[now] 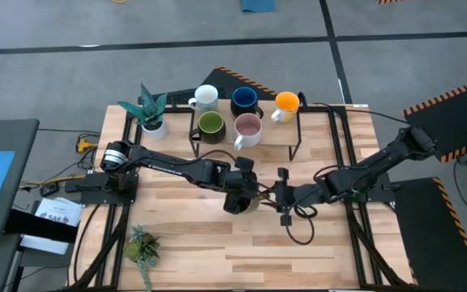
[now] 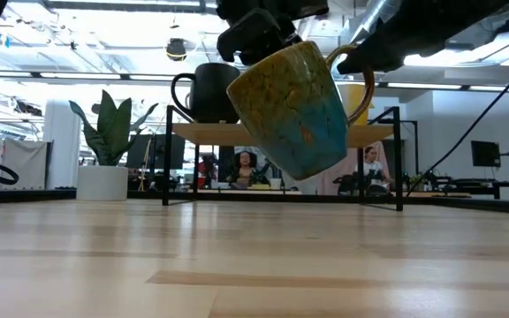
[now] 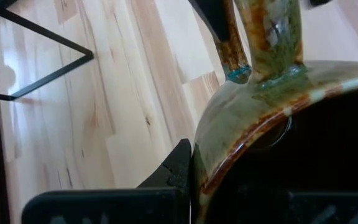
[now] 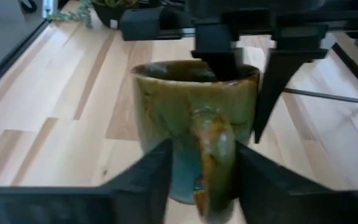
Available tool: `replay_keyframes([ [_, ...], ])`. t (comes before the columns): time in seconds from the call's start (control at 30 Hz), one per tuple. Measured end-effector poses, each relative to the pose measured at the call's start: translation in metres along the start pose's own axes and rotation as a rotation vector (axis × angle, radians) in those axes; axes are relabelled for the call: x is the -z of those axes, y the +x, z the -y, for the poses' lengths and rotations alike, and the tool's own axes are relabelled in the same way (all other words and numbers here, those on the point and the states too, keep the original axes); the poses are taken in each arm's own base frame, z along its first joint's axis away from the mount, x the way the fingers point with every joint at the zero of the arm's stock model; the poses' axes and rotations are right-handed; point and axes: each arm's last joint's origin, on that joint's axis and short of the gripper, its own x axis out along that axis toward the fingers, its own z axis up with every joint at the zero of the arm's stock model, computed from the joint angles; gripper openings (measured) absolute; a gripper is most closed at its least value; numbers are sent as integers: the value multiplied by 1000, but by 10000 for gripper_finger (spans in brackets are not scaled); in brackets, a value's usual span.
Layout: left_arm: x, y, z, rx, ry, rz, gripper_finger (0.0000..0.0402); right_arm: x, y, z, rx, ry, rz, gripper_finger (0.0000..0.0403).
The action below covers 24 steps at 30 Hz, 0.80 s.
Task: Place coffee mugs
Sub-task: Put the brown mug on the shelf
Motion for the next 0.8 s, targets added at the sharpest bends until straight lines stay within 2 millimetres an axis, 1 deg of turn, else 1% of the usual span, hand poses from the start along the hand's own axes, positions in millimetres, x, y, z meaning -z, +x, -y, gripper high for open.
replay_keyframes([
  [0.13, 0, 0, 0, 3, 1, 4, 28, 0, 2, 4, 16, -7, -7, 79],
  [0.3, -1, 0, 0, 2, 4, 9, 48, 1, 3, 8, 0, -2, -23, 77],
  [0.47, -1, 0, -1, -1, 18, 9, 51, 5, 4, 10, -2, 0, -65, 77],
  [0.53, -3, -4, -3, -10, 20, 9, 52, 7, 1, 11, -2, -4, -85, 77],
  [0.63, -9, -20, -10, -25, 18, -6, 53, 7, -4, 14, 4, 12, -107, 77],
  [0.7, -15, -35, -17, -38, -4, 3, 53, 7, -11, 18, 8, 22, -123, 77],
  [0.8, -16, -59, -23, -41, -45, -21, 53, 6, -25, 23, 28, 43, -137, 77],
])
